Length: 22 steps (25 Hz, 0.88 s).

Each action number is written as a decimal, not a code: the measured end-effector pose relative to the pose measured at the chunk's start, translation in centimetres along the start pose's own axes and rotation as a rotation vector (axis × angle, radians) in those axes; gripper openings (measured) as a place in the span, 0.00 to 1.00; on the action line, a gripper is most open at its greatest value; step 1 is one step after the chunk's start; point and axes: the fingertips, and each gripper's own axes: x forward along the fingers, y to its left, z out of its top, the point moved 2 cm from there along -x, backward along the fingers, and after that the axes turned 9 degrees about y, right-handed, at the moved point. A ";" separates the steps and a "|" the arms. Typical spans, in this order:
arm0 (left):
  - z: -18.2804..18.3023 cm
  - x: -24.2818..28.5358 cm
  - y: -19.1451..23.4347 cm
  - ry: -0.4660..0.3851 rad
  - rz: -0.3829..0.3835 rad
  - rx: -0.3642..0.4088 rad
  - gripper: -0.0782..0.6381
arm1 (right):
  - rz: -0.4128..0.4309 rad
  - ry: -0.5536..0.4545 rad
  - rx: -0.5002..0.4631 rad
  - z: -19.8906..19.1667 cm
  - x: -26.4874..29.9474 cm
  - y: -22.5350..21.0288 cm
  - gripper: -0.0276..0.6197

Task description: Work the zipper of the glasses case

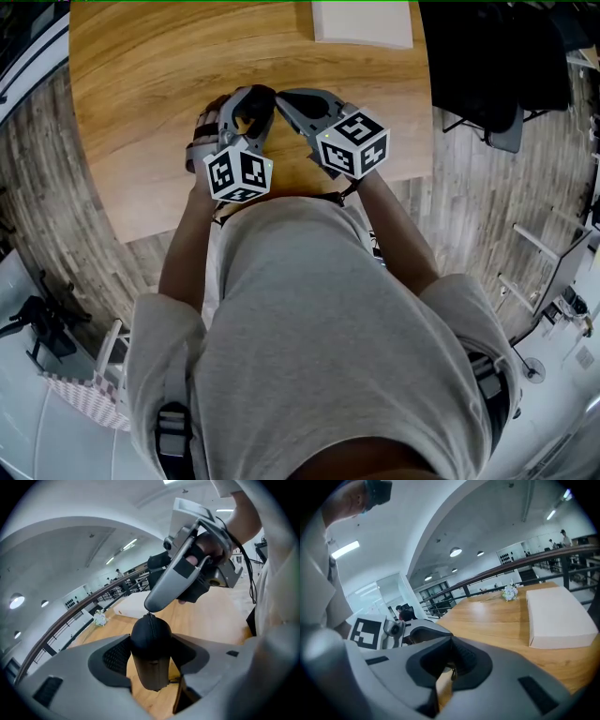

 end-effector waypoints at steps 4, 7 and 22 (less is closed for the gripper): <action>-0.2 0.5 -0.2 0.042 -0.028 -0.063 0.49 | -0.031 0.016 -0.062 -0.1 0.1 0.9 0.08; -0.3 0.8 -0.4 0.048 -0.036 -0.050 0.49 | -0.015 0.029 -0.087 -0.4 0.2 1.7 0.08; -0.1 -1.2 0.0 -0.183 -0.105 0.008 0.49 | 0.021 0.109 -0.383 -1.5 -0.7 2.0 0.16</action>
